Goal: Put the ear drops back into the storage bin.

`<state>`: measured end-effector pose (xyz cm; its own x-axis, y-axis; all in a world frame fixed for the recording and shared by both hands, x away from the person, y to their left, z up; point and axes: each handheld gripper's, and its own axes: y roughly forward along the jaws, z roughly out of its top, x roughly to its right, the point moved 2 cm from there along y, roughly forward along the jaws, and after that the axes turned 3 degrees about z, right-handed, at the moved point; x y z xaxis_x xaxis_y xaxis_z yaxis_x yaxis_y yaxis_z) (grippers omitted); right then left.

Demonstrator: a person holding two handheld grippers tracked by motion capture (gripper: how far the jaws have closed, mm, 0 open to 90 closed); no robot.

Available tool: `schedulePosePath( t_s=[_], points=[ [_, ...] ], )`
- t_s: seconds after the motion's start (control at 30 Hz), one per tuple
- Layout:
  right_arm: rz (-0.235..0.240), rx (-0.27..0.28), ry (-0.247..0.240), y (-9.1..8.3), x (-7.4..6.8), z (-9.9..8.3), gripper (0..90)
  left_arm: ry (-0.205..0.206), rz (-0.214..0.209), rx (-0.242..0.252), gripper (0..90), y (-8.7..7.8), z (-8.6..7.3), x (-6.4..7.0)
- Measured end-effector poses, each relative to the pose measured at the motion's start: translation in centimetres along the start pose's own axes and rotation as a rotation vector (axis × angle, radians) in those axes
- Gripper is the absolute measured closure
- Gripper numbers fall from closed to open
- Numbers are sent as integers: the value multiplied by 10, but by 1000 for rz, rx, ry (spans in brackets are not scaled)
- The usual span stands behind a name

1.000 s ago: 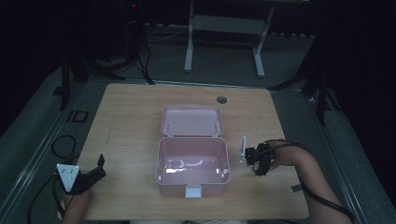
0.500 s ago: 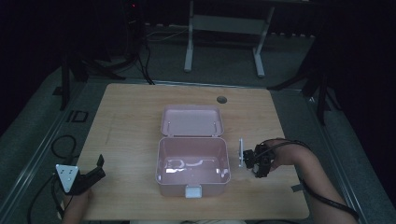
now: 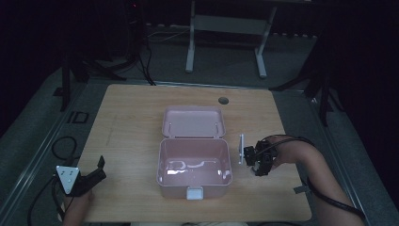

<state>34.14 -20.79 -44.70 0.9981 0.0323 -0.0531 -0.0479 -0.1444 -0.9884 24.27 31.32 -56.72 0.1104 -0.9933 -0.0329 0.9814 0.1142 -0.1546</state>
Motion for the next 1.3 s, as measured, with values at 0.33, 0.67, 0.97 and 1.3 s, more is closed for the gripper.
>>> schedulePosePath(
  t_s=[0.33, 0.67, 0.97, 1.3],
  points=[
    [-28, 19, -5, -31, -3, 9, 594, -2, 0, 1, 24, 0, 0, 0],
    [-53, 9, -7, -53, -6, 23, 594, 0, -1, 0, 24, 0, 0, 0],
    [-56, 35, -48, -64, -11, 44, 594, -1, -1, 0, 24, 0, 0, 0],
    [-62, 66, -102, -72, -16, 74, 594, 0, -3, 1, 24, 0, 0, -1]
  ],
)
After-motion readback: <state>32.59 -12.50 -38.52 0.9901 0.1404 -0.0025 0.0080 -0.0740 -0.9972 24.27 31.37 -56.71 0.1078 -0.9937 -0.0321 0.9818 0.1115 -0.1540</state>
